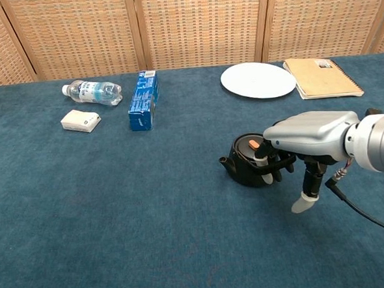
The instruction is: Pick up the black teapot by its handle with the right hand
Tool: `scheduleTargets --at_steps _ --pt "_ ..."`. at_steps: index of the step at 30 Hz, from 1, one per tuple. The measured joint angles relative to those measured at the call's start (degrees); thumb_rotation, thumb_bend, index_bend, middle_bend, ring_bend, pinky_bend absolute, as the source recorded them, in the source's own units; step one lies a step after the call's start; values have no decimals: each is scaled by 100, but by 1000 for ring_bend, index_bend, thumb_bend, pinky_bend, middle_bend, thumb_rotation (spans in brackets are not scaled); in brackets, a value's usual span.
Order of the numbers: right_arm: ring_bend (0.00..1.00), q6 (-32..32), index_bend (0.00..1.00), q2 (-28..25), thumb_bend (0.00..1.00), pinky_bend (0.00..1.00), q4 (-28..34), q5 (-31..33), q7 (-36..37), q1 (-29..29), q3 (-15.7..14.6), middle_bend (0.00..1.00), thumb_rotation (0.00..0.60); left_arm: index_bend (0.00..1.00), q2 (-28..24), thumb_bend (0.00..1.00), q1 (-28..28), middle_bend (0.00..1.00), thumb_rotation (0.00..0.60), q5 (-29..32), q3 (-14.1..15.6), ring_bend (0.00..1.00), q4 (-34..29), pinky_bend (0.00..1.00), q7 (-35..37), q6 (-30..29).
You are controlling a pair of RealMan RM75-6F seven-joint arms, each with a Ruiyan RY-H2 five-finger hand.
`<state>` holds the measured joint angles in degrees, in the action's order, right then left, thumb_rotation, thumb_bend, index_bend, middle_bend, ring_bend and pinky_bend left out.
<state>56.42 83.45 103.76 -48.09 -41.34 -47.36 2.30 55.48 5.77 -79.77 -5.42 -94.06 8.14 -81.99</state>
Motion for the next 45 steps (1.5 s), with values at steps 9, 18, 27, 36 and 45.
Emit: scheduleTargets --at_steps 9,18,27,36,45 --pt "608 46 700 93 0 0 -109 -35 23 -54 -5 673 600 0 -5 0 6 0 600 20 -8 0 14 0 30 20" --pt "682 58 885 190 0 0 -268 -195 204 -59 30 783 600 0 -10 0 9 0 600 23 -13 0 19 0 49 26" --pt "685 -34 954 186 0 0 -317 -82 355 -84 107 808 600 0 -7 0 12 0 600 29 -15 0 35 0 64 35" --pt "691 -267 996 102 0 0 -319 37 593 -146 150 825 600 0 -11 0 5 0 600 28 -16 0 30 0 70 22" --pt "722 -230 1000 40 0 0 -273 39 685 -198 220 883 600 0 -22 0 4 0 600 29 -21 0 32 0 108 24"
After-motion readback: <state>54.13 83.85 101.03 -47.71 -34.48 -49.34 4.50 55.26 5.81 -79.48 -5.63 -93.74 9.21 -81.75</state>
